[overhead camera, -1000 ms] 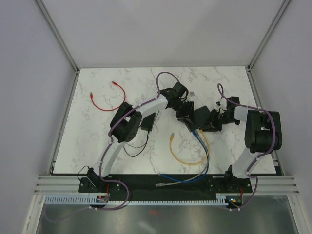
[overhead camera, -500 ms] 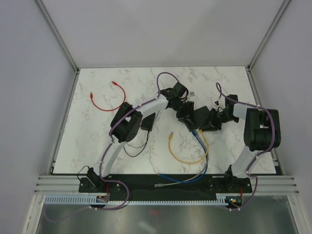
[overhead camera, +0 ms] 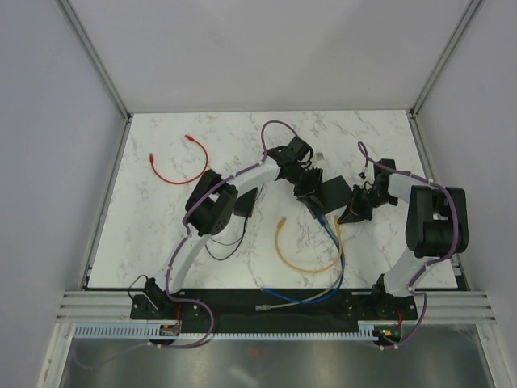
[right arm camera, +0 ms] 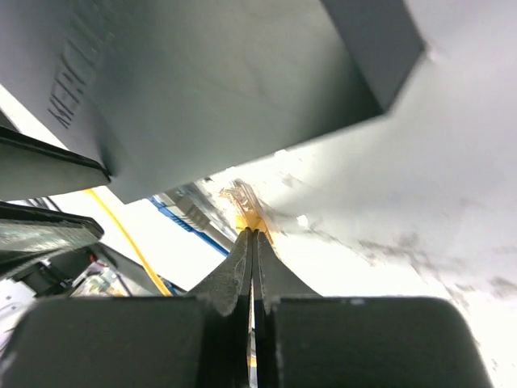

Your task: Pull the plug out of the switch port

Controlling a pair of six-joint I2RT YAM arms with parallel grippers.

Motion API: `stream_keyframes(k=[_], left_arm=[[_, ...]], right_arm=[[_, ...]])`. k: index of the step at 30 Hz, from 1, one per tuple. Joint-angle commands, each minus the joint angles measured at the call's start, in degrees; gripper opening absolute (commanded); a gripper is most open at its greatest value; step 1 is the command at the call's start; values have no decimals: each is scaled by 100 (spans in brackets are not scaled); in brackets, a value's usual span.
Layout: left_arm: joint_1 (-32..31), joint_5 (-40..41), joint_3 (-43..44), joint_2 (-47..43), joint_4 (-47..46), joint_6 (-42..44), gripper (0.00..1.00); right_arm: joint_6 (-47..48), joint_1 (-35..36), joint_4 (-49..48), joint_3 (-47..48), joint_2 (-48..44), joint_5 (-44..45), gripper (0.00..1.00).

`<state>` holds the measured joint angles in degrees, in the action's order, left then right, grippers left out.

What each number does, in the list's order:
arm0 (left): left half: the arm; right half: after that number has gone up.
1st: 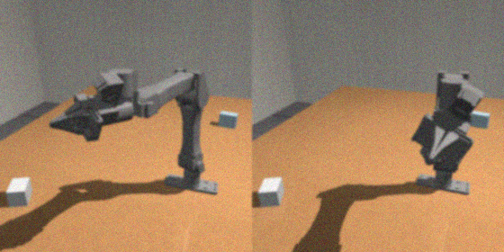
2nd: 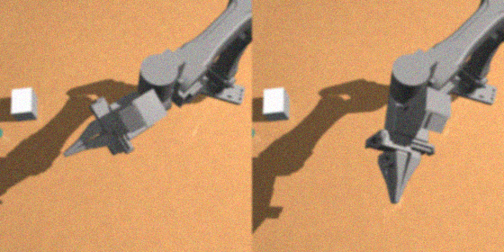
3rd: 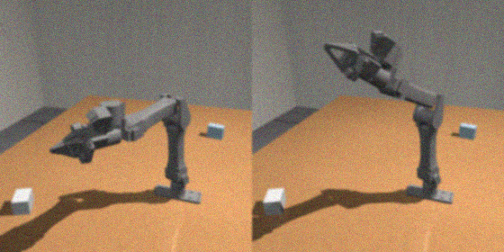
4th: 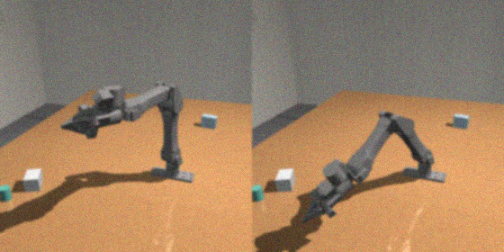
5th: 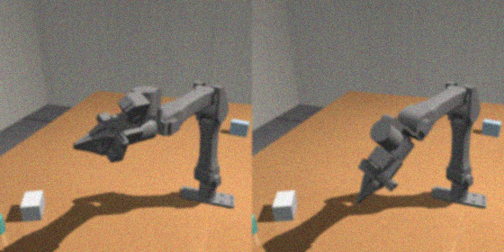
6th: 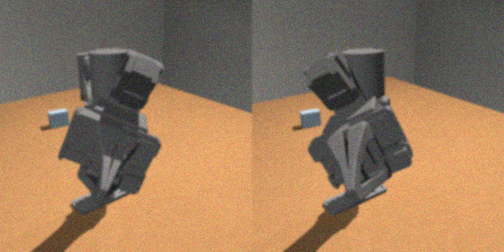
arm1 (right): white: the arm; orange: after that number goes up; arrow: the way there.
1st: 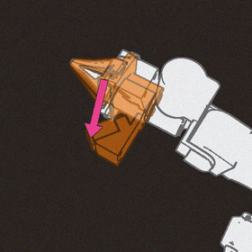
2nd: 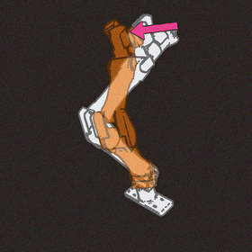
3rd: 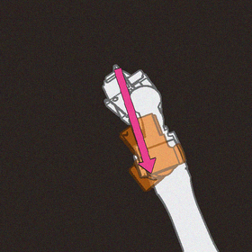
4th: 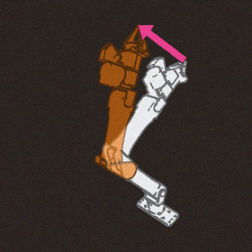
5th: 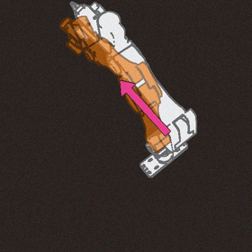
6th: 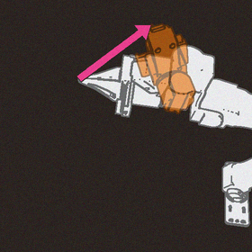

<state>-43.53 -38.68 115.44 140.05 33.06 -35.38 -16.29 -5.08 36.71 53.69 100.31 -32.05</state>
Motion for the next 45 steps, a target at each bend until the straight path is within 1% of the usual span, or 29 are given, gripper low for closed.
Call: stream_keyframes(k=[1, 5, 7, 8, 9, 10, 11, 13, 14, 15, 17, 19, 20, 22, 23, 24, 27, 28, 29, 31, 32, 34, 35, 38, 42, 45], left_arm=[[-33, 273, 40, 216, 280, 66, 43], [-24, 299, 31, -64, 297, 250, 45], [-15, 299, 14, -353, 315, 477, 48], [-7, 317, -4, -477, 350, 566, 50], [-15, 369, -65, -592, 359, 663, 55], [-7, 413, -109, -741, 394, 829, 57], [11, 448, -161, -986, 455, 891, 59], [72, 580, -407, -1277, 482, 927, 61], [107, 667, -626, -1557, 482, 910, 61], [203, 712, -741, -1699, 491, 901, 61], [344, 870, -987, -2023, 491, 883, 60], [616, 1055, -1409, -2498, 482, 805, 60], [722, 1055, -1723, -2648, 474, 761, 60], [1065, 1064, -2085, -3131, 456, 577, 61], [1161, 1081, -2443, -3281, 438, 541, 61], [1328, 1099, -2612, -3630, 412, 506, 61], [1583, 1178, -3175, -4072, 333, 418, 62], [1628, 1187, -3281, -4291, 315, 409, 62], [1680, 1178, -3447, -4380, 324, 400, 62], [1847, 1117, -3641, -4582, 324, 347, 62], [1900, 1047, -3825, -4783, 324, 330, 61], [2076, 994, -4019, -5039, 324, 295, 61], [2146, 941, -4177, -5258, 333, 294, 61], [2348, 853, -4406, -5592, 368, 321, 61], [2498, 835, -4565, -5795, 394, 330, 61], [2516, 835, -4644, -5892, 394, 330, 61]], right_arm=[[118, -10, 91, -52, -292, 472, 0], [3, -19, 266, 27, -600, 515, 0], [30, -10, 468, 62, -846, 551, 0], [39, 24, 547, 62, -951, 742, 7], [82, 60, 774, 141, -1109, 875, 13], [178, 121, 889, 176, -1189, 998, 19], [240, 261, 995, 212, -1250, 1104, 31], [328, 481, 1268, 326, -1391, 1193, 39], [390, 839, 1338, 370, -1418, 1184, 44], [390, 999, 1417, 396, -1488, 1123, 45], [303, 1419, 1401, 335, -1593, 982, 54], [206, 1685, 1322, 212, -1751, 754, 60], [214, 1999, 1295, 186, -1804, 710, 67], [311, 2343, 1260, 124, -1857, 657, 74], [363, 2684, 1277, 107, -1823, 674, 76], [433, 2844, 1356, 106, -1718, 700, 77], [268, 3416, 1365, 63, -1620, 1051, 72], [241, 3522, 1339, 45, -1603, 1061, 64], [232, 3766, 1339, 54, -1568, 1043, 58], [275, 4014, 1330, 71, -1445, 1043, 51], [293, 4302, 1339, 106, -1366, 1148, 47], [311, 4576, 1427, 273, -1146, 1350, 46], [241, 4821, 1427, 308, -1093, 1447, 46], [83, 5244, 1322, 361, -804, 1859, 47], [-67, 5649, 1260, 414, -452, 2527, 47], [-198, 5878, 1128, 405, -293, 2625, 46]])
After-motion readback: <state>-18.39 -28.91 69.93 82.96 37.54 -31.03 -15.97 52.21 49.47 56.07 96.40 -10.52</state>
